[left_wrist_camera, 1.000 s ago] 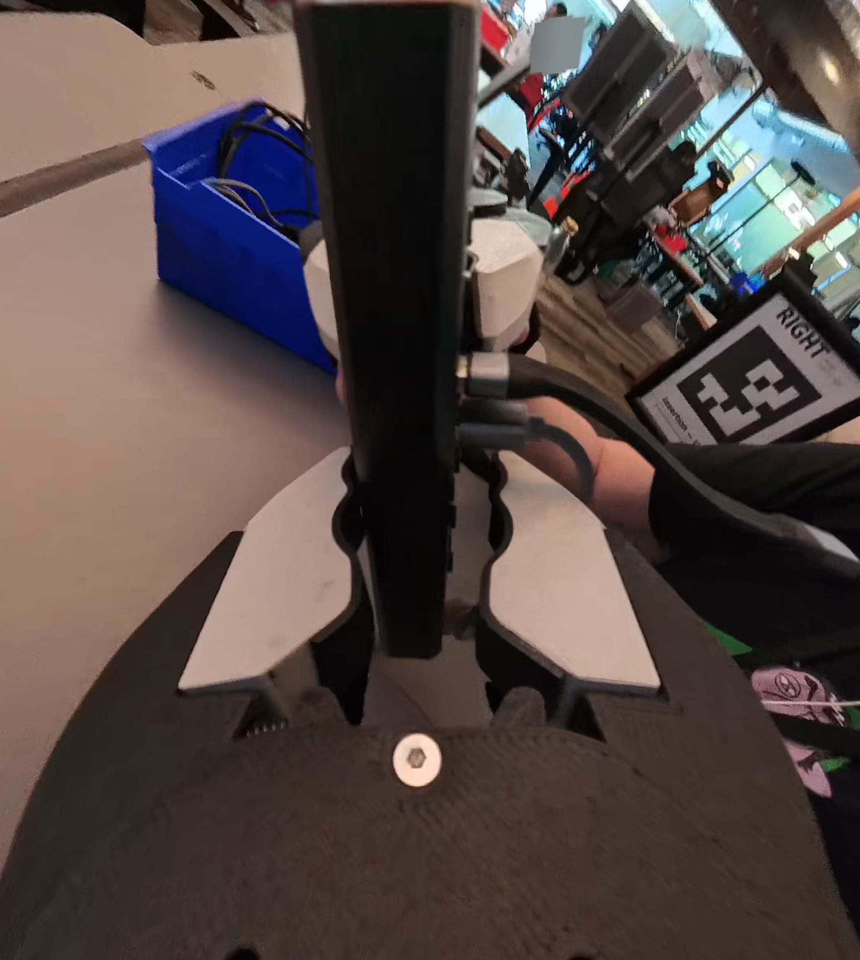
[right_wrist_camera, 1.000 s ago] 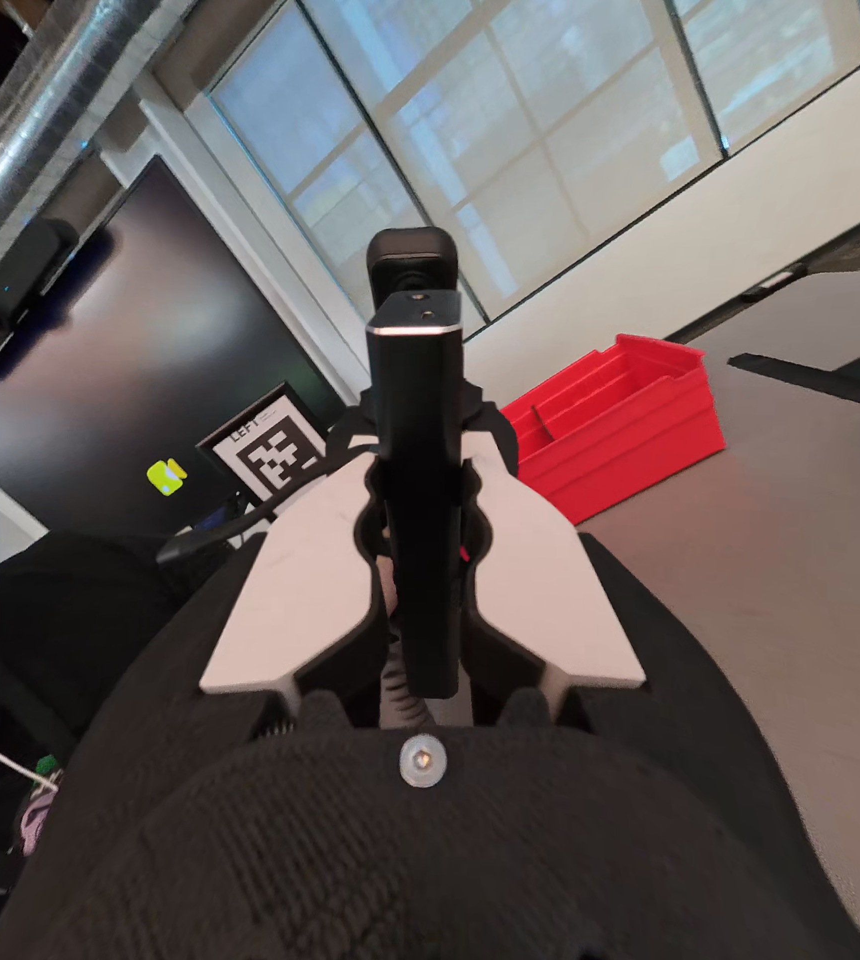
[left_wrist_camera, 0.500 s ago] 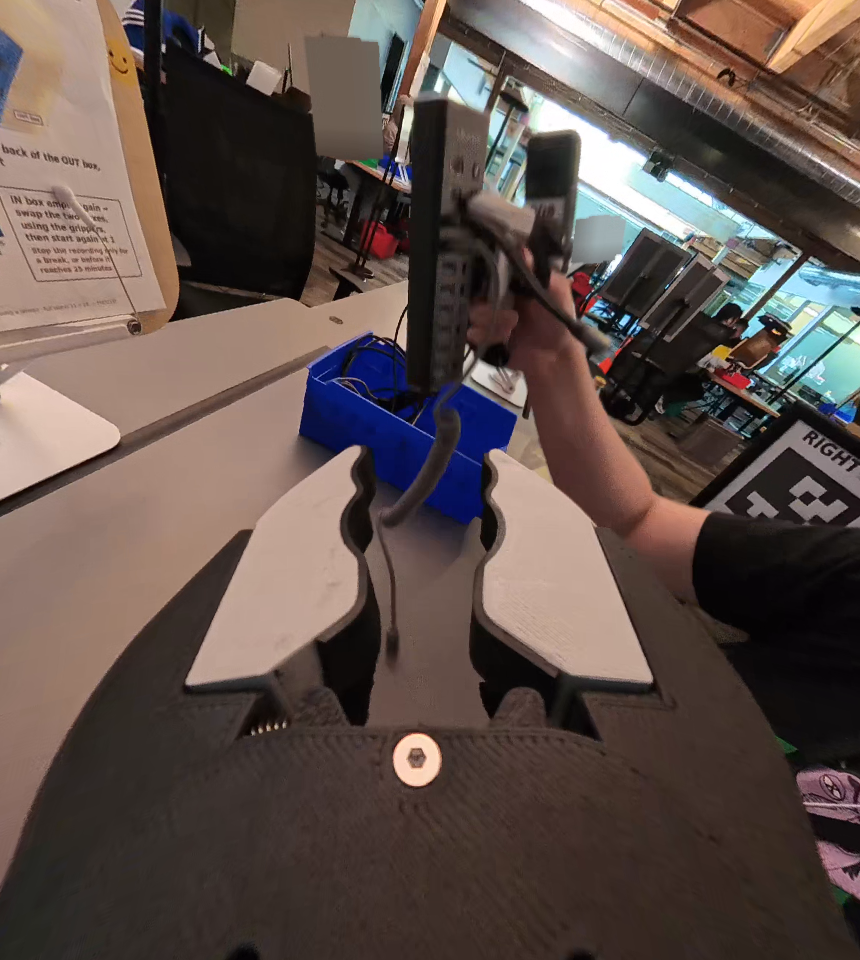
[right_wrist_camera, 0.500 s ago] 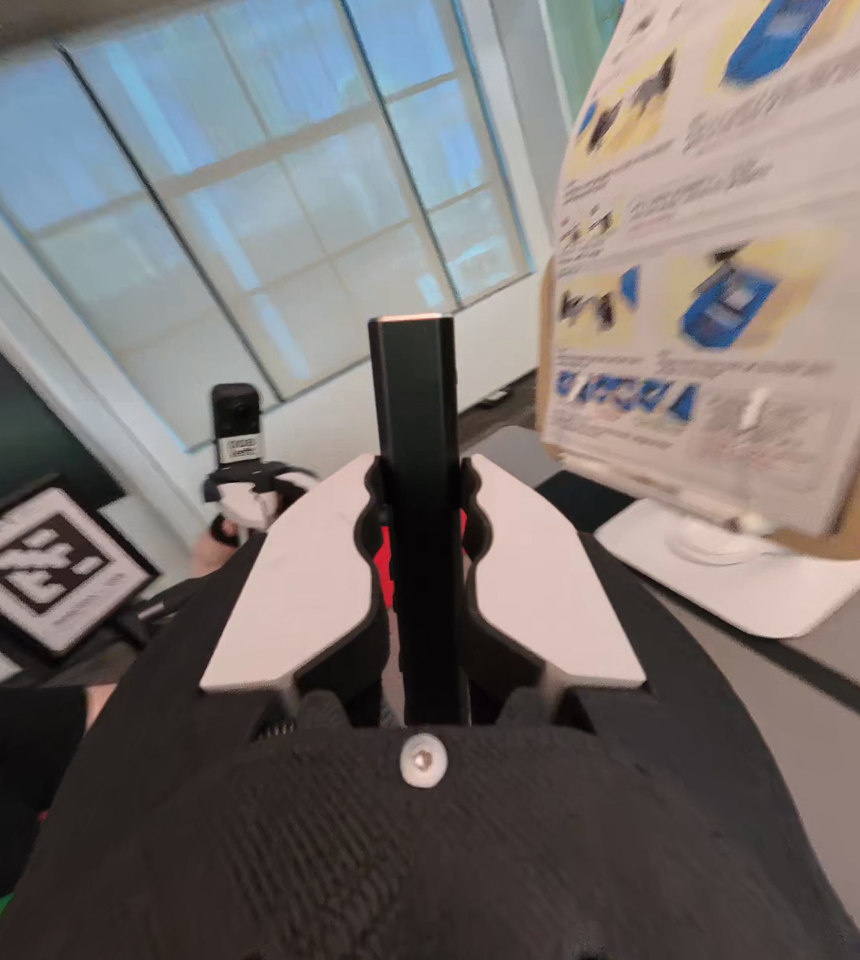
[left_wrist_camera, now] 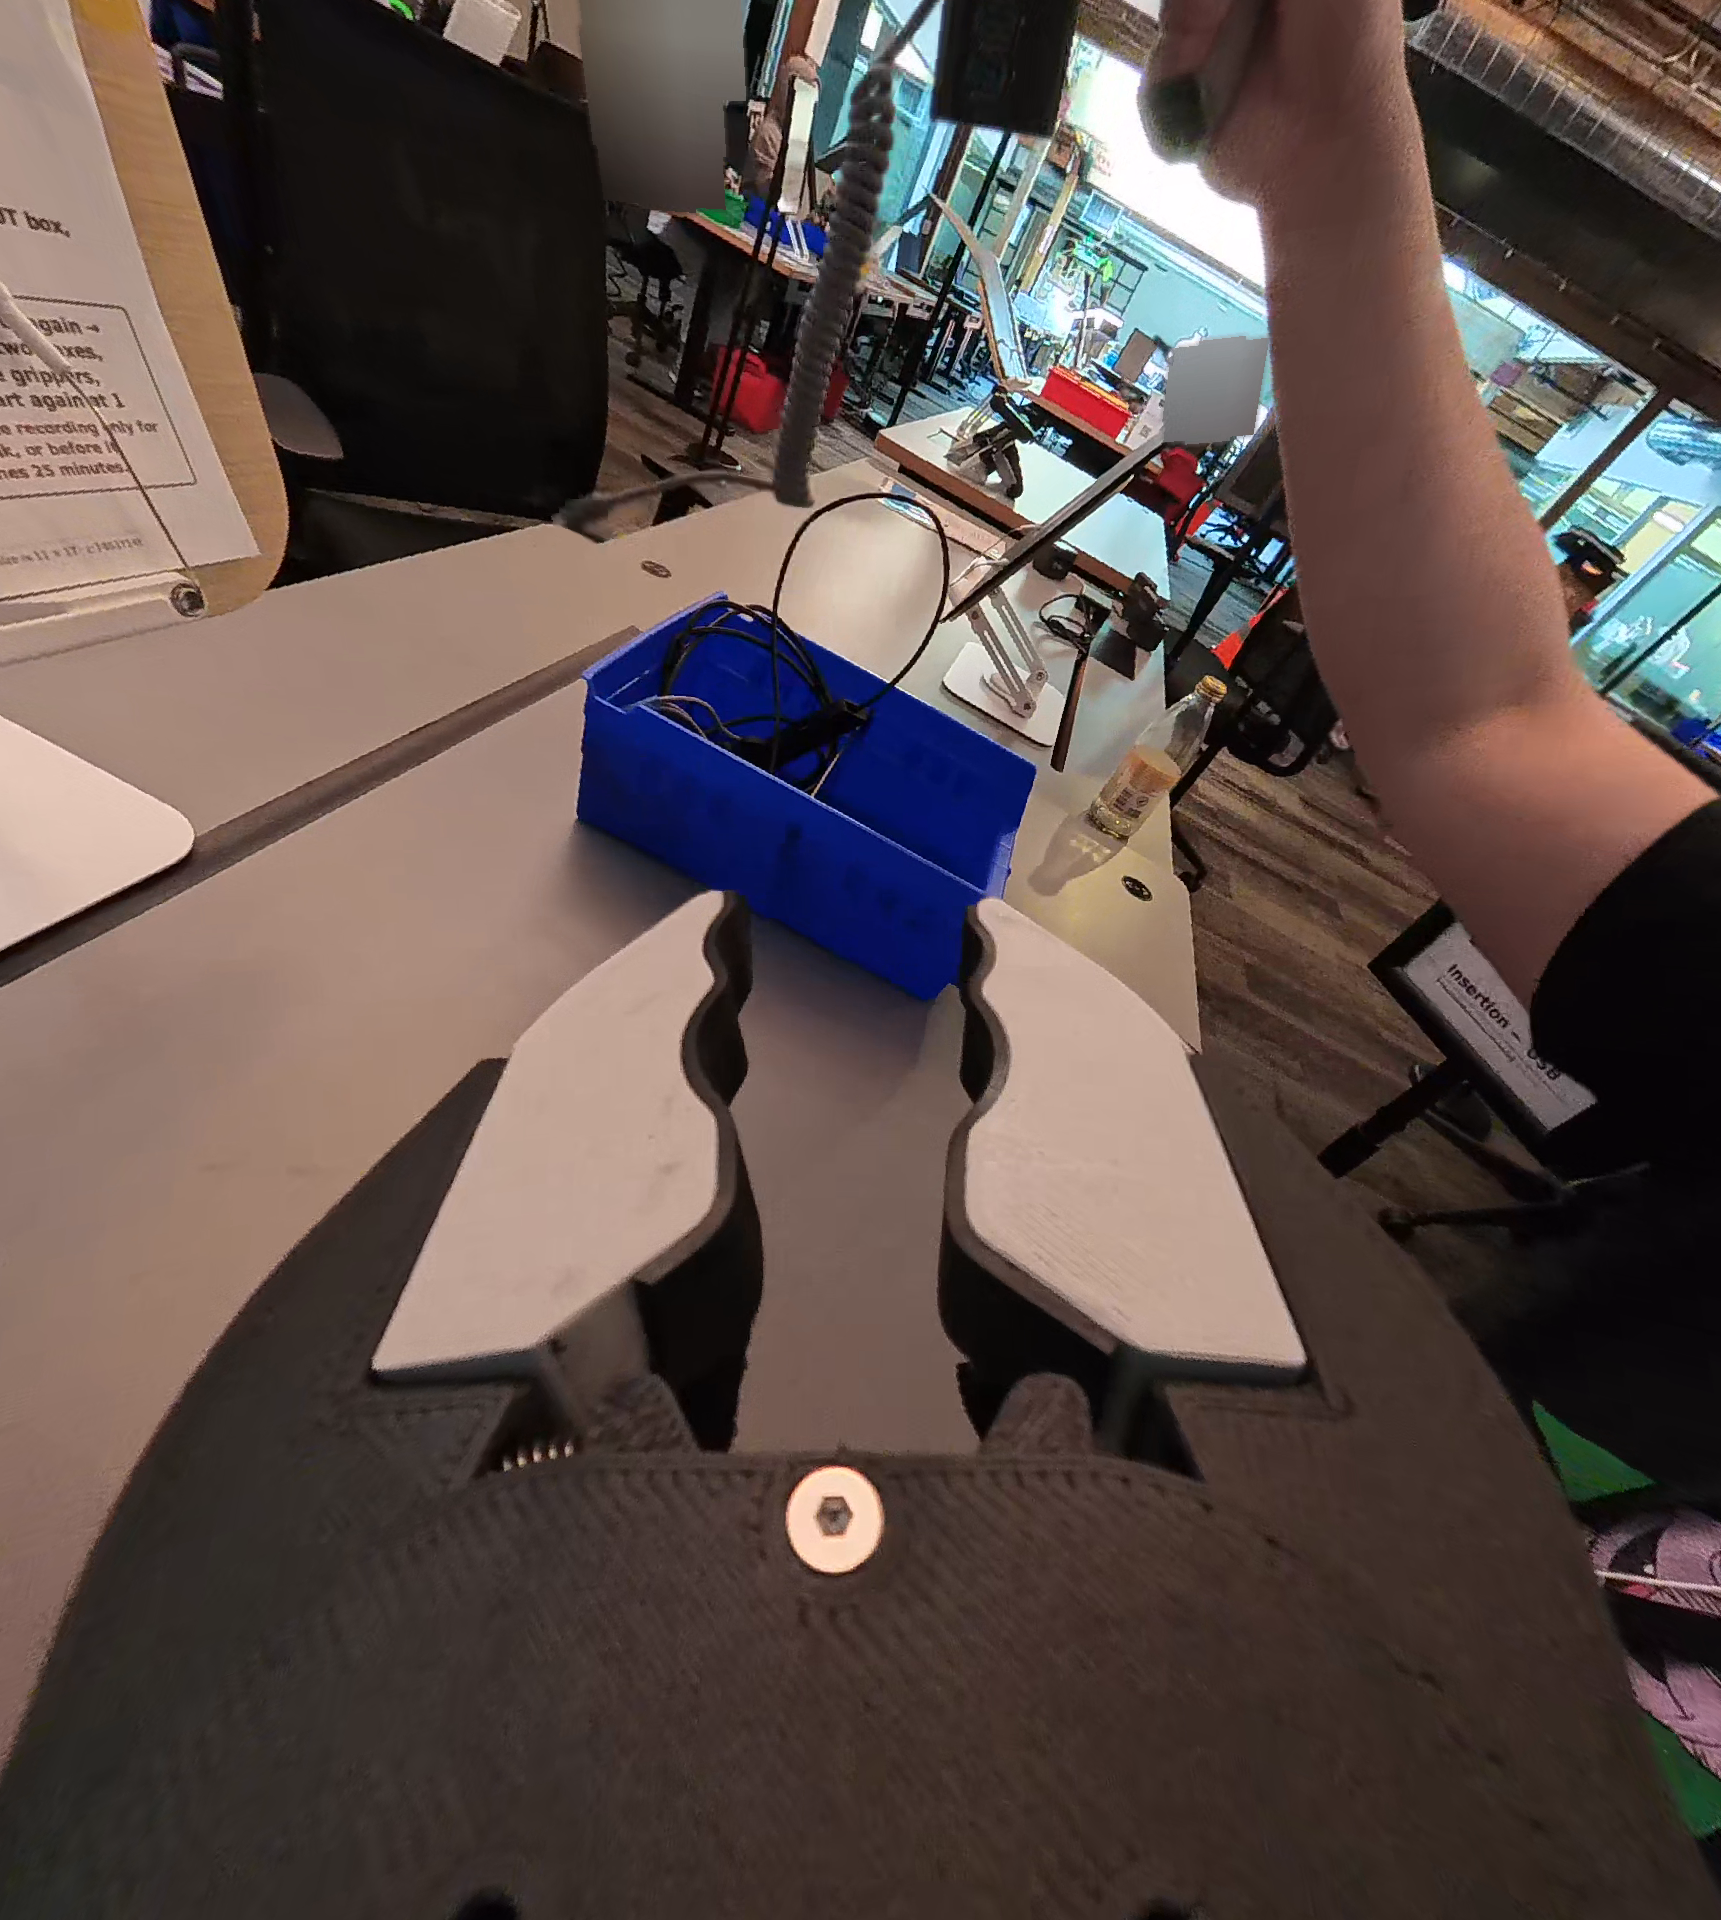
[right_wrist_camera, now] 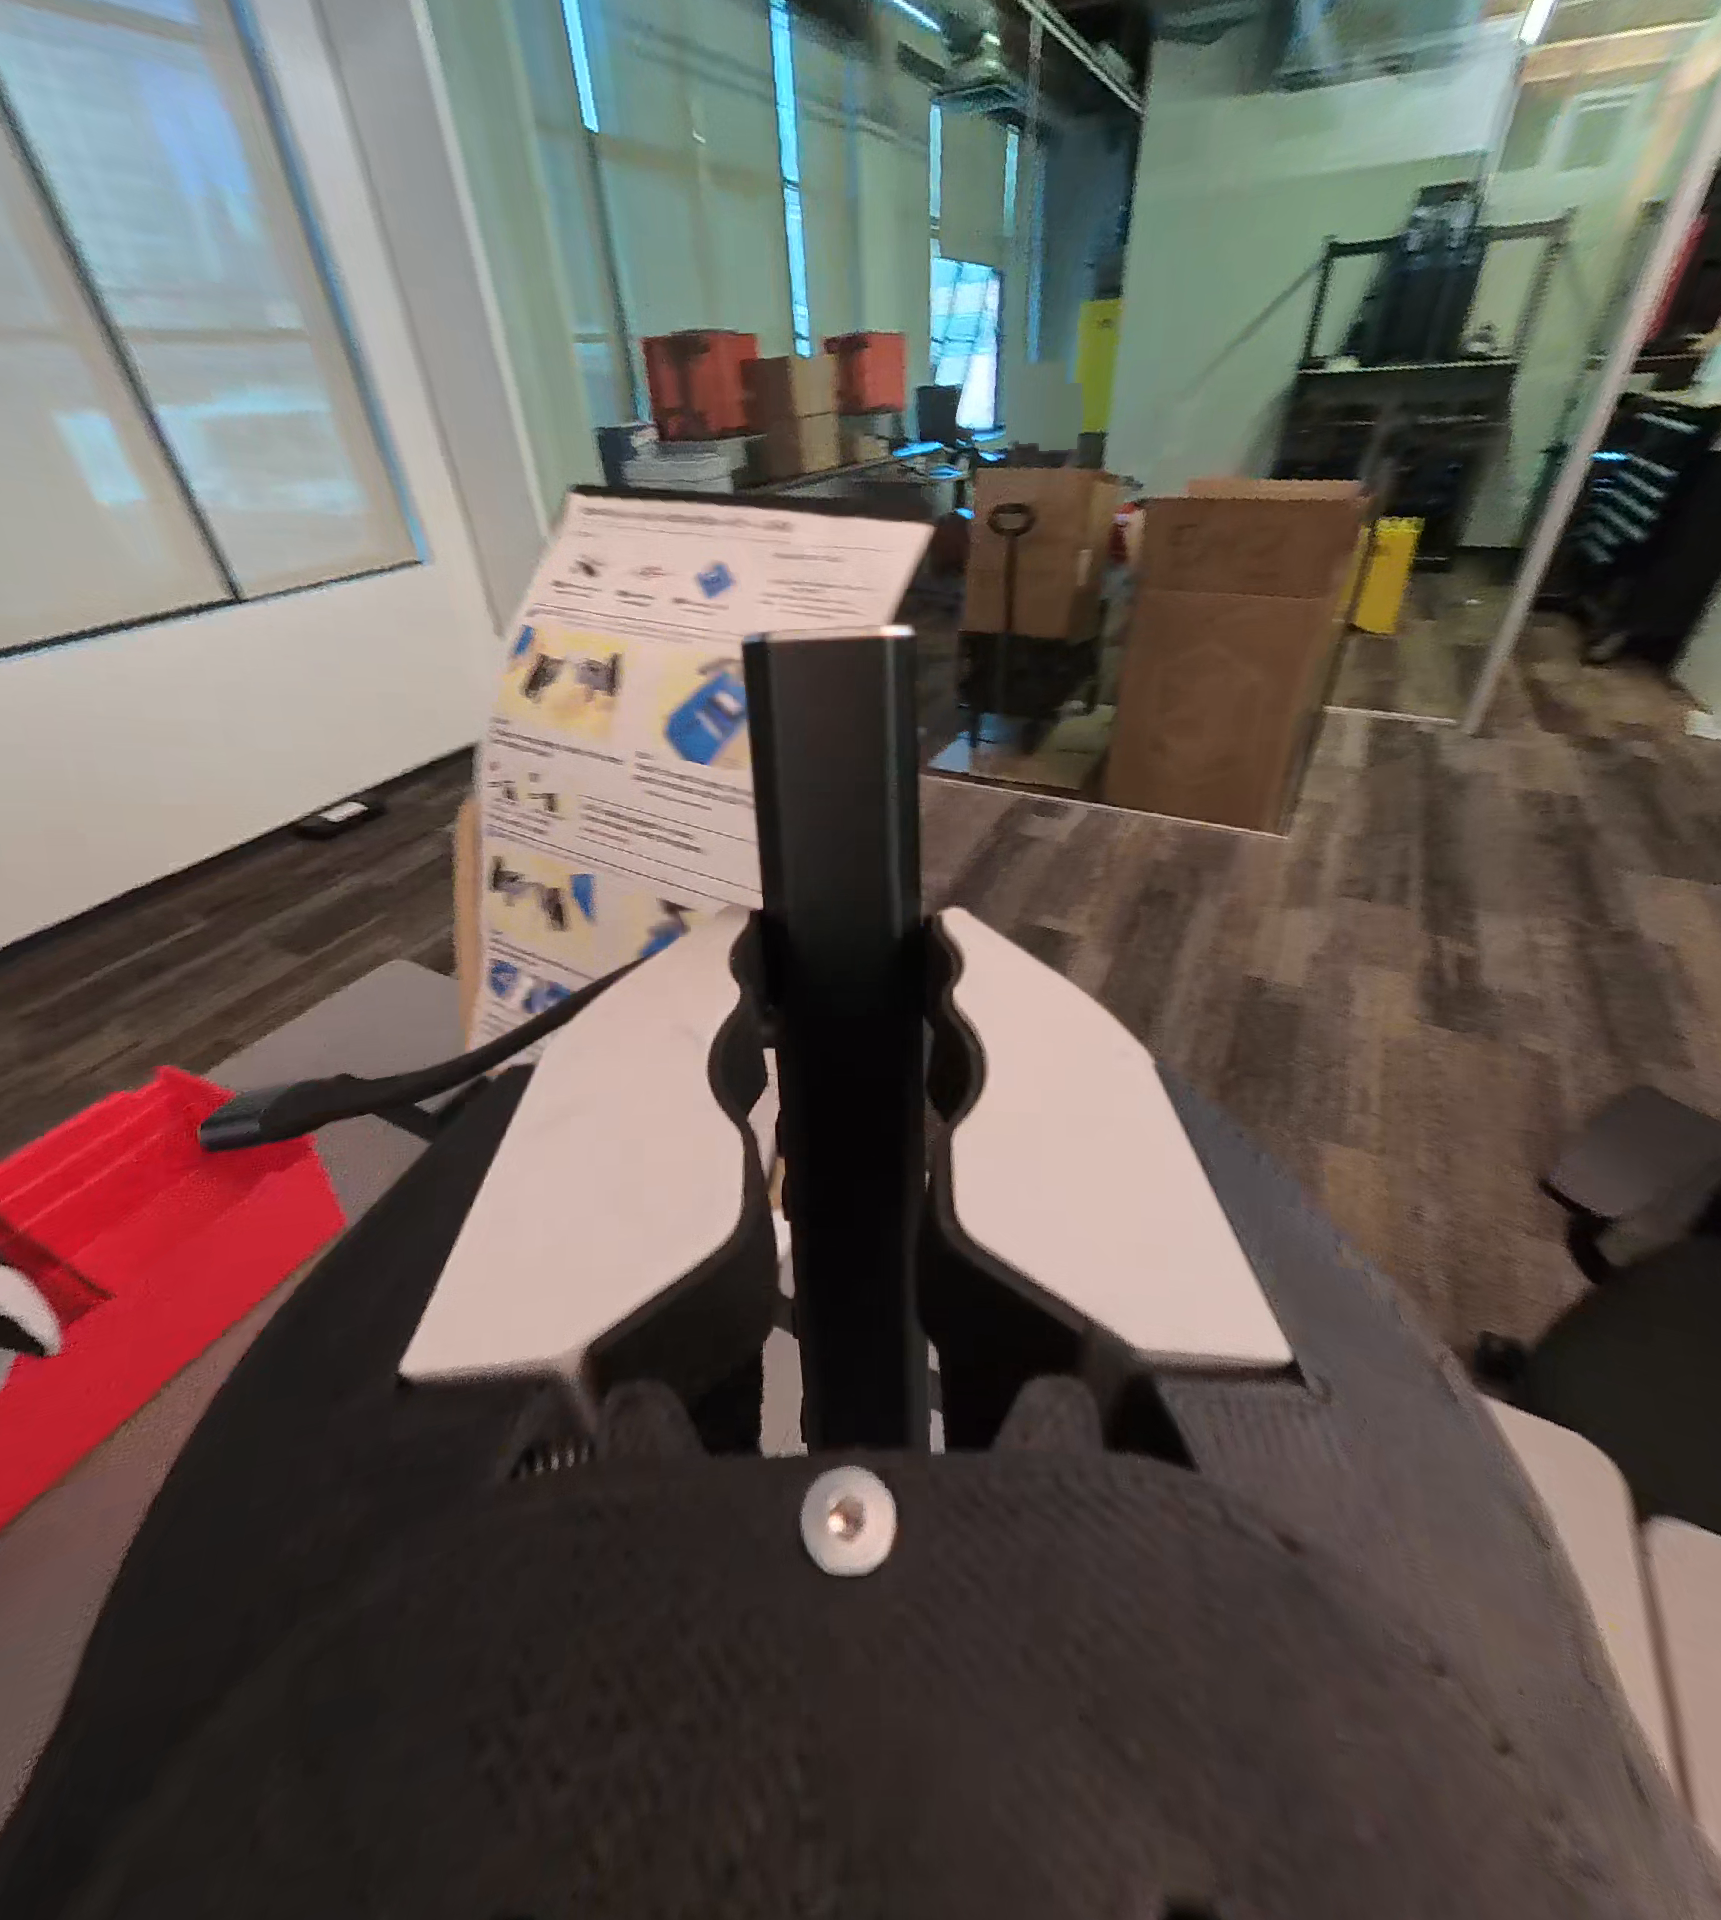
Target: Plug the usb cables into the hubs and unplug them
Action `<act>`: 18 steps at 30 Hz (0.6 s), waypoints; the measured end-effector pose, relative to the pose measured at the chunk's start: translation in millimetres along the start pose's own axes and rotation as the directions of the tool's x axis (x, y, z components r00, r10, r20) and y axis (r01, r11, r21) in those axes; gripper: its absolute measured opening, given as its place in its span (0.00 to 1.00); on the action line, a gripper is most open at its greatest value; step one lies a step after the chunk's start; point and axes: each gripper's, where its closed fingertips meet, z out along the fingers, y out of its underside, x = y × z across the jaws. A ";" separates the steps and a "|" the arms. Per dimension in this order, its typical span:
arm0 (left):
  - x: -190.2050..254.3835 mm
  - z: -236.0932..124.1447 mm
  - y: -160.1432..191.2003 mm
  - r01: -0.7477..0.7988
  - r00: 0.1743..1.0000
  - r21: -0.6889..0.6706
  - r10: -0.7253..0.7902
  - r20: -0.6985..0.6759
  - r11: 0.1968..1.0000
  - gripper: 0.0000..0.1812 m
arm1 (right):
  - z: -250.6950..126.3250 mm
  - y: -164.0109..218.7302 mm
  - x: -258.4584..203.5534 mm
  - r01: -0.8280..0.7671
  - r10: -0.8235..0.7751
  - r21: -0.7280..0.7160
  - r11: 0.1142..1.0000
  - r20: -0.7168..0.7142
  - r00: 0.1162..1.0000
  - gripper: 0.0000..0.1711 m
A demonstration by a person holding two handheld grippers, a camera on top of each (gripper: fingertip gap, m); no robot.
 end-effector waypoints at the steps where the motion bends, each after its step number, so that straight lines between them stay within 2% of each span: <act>1: 0.0 1.2 1.0 0.003 1.000 -0.006 -0.003 -0.001 1.000 0.21 | -2.2 4.2 11.2 0.005 -0.005 -0.019 1.000 -0.031 0.999 0.17; 5: 1.2 3.8 3.3 0.015 1.000 -0.019 -0.015 -0.005 1.000 0.21 | -5.3 41.1 49.8 0.013 -0.029 -0.124 0.992 -0.125 0.992 0.17; 9: 2.2 4.7 4.2 0.002 1.000 -0.028 -0.002 0.005 1.000 0.21 | 0.7 93.4 78.7 0.008 -0.044 -0.214 0.977 -0.167 0.985 0.16; 12: 3.2 5.9 5.6 0.002 1.000 -0.037 -0.002 0.003 0.999 0.21 | 8.0 141.2 84.9 0.113 -0.163 -0.330 0.937 -0.127 0.978 0.17; 16: 2.2 8.2 7.9 0.001 1.000 -0.049 -0.001 0.003 0.999 0.21 | 13.9 207.2 77.8 0.147 -0.177 -0.461 0.875 -0.022 0.984 0.17; 18: 1.0 9.7 8.9 0.005 1.000 -0.053 -0.005 0.005 0.999 0.21 | 15.1 243.8 76.1 0.209 -0.228 -0.547 0.810 0.034 0.973 0.17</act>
